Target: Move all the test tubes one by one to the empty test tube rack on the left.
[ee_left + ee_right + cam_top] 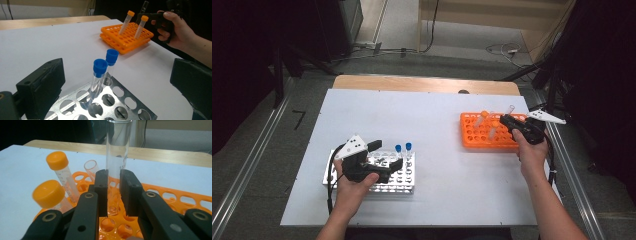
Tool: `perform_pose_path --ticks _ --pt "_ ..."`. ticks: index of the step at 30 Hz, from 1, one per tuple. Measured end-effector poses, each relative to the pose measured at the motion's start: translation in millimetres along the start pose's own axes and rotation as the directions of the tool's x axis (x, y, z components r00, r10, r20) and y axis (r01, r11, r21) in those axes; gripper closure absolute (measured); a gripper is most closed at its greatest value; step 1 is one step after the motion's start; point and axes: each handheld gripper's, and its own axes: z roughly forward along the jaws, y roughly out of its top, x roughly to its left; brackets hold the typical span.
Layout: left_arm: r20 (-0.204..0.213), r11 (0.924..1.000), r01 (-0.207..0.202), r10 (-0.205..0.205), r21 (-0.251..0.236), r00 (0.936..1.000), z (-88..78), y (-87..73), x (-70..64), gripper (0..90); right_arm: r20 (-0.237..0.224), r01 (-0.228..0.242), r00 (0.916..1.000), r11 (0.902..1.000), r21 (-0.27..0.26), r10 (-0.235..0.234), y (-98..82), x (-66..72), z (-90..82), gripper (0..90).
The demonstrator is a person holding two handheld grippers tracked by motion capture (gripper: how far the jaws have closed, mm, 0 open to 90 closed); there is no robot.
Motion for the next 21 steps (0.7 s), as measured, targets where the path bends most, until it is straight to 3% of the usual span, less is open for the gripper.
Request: perform_pose_path --ticks 5,10,21 --pt "0.001 1.0 -0.004 0.004 -0.006 1.0 -1.6 1.6 -2.0 0.0 -0.009 -0.014 0.9999 0.9996 -0.026 0.013 5.2 1.8 -21.1 74.1" --pt "0.003 0.9999 -0.011 0.011 -0.007 0.9999 -1.8 2.6 -4.3 0.0 -0.038 0.005 0.9993 0.9995 -0.033 -0.006 8.2 10.4 -42.2 74.1" --pt "0.011 0.9995 -0.03 0.03 -0.006 0.9995 -1.0 5.2 -10.6 0.0 -0.139 0.066 0.9877 0.9973 -0.032 -0.07 2.6 53.7 -71.5 74.0"
